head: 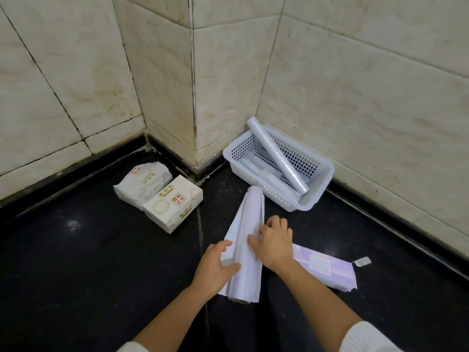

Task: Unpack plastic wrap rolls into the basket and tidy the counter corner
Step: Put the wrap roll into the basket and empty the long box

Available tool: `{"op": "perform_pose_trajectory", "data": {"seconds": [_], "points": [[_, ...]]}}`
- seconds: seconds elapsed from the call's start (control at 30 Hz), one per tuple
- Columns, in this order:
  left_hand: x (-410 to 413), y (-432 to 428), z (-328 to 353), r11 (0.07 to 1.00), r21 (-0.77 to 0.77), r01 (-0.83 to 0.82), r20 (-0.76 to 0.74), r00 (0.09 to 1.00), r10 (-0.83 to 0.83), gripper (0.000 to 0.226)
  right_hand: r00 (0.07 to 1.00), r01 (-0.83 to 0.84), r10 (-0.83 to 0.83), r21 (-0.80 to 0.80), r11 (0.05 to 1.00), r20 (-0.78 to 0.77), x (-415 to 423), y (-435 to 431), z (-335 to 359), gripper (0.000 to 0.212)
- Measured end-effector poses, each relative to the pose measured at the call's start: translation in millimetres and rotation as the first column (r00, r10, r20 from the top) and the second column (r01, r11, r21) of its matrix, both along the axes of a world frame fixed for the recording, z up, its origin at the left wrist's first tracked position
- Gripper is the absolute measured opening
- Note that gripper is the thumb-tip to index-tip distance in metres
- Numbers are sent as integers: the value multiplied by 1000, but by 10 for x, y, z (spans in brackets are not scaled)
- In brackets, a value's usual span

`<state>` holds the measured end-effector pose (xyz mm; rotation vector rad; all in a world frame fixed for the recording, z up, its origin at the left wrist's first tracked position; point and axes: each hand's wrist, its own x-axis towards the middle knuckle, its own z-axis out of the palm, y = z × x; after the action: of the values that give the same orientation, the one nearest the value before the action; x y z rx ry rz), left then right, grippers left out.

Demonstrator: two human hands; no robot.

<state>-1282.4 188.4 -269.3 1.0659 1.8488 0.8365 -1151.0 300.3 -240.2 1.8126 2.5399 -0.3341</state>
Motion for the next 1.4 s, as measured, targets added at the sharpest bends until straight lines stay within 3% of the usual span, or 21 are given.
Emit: {"op": "perform_pose_trajectory", "data": {"seconds": [0.1,0.3,0.5,0.63,0.7,0.83,1.0,1.1,1.2,1.3,1.4], "points": [[-44,14,-1,999,-48,26,1,1000,-26,61,995,98,-95,-92,991,37,-111,-38,-41,64],[-141,6,26,987,-104,126,-37,991,-130,44,937,323,-349,-362,874,-6,-231,-2,-99,82],[-240,131,54,930,-240,280,-87,947,-308,55,933,299,-357,-469,831,-38,-118,103,164,87],[-255,200,68,891,-306,336,-100,919,-380,52,829,232,-516,-707,668,-215,102,217,568,87],[-294,253,127,868,-342,359,-73,911,-406,51,795,138,-525,-753,644,-303,246,297,785,81],[-442,475,368,814,-397,425,-17,883,-469,44,763,22,-472,-713,701,-441,431,514,1200,68],[-589,909,645,853,-383,354,-6,922,-386,25,759,69,-460,-647,760,-460,417,993,1512,70],[-647,1240,776,874,-352,335,-158,899,-408,16,760,125,-437,-551,825,-481,306,1312,1577,51],[-638,1582,814,945,-203,255,-365,876,-315,36,771,143,-366,-418,897,-521,146,1675,1544,40],[-583,1873,765,967,-50,250,-421,873,-247,55,792,144,-323,-355,924,-519,-14,1989,1391,39],[-524,2112,618,957,-37,288,-504,821,-267,59,847,155,-279,-291,944,-453,-176,2203,1114,40]]}}
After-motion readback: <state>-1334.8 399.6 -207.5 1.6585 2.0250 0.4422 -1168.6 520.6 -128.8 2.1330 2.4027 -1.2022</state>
